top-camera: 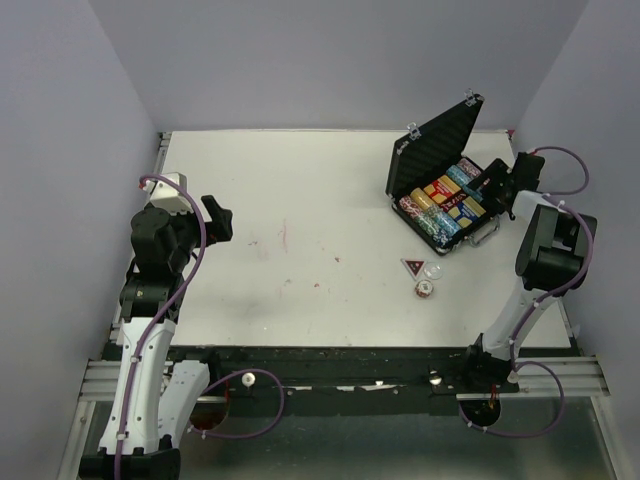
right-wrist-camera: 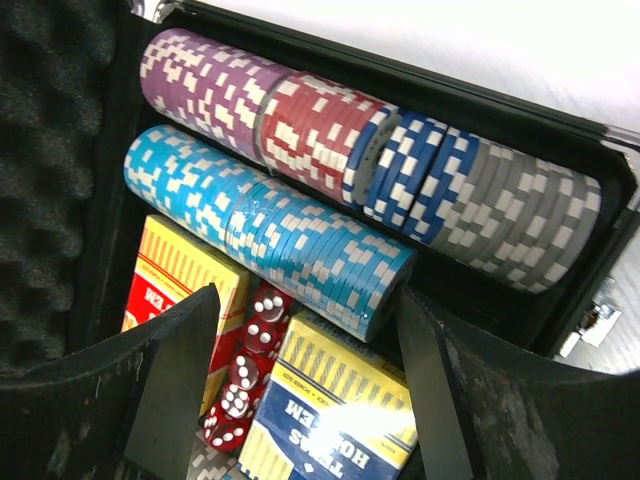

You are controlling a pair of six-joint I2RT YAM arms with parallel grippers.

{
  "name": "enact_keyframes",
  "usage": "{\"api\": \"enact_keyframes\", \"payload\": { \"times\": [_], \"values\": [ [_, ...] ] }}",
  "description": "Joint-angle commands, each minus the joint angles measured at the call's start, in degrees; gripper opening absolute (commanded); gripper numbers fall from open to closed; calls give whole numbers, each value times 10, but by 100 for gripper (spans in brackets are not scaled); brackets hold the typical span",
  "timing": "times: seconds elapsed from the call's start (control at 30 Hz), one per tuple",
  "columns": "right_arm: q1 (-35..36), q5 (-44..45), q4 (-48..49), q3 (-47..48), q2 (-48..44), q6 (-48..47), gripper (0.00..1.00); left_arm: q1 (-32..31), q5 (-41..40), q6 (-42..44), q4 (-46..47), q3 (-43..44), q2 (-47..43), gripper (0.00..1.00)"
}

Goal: Pack up texas hold em set

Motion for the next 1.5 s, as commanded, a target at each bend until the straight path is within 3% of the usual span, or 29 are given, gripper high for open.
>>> {"api": "enact_keyframes", "payload": {
  "times": [0.0,0.4,0.9,1.2,1.33,1.47],
  "values": [
    [-3,-49,37,18,18,18,78,3,-5,0,8,-2,-1,99],
    [8,-30,46,20,23,13,79,3,-8,1,7,-2,1,99],
    [7,99,23,-18,-102,-34,92,-15,-27,13,14,-5,1,98],
    [8,64,8,-106,-221,5,91,-203,-136,4,-2,5,34,95],
    [8,33,5,-160,-292,22,91,-331,-189,-61,21,5,65,95],
    [8,20,-35,-182,-341,10,91,-467,-241,-95,42,43,164,94]
  ]
}}
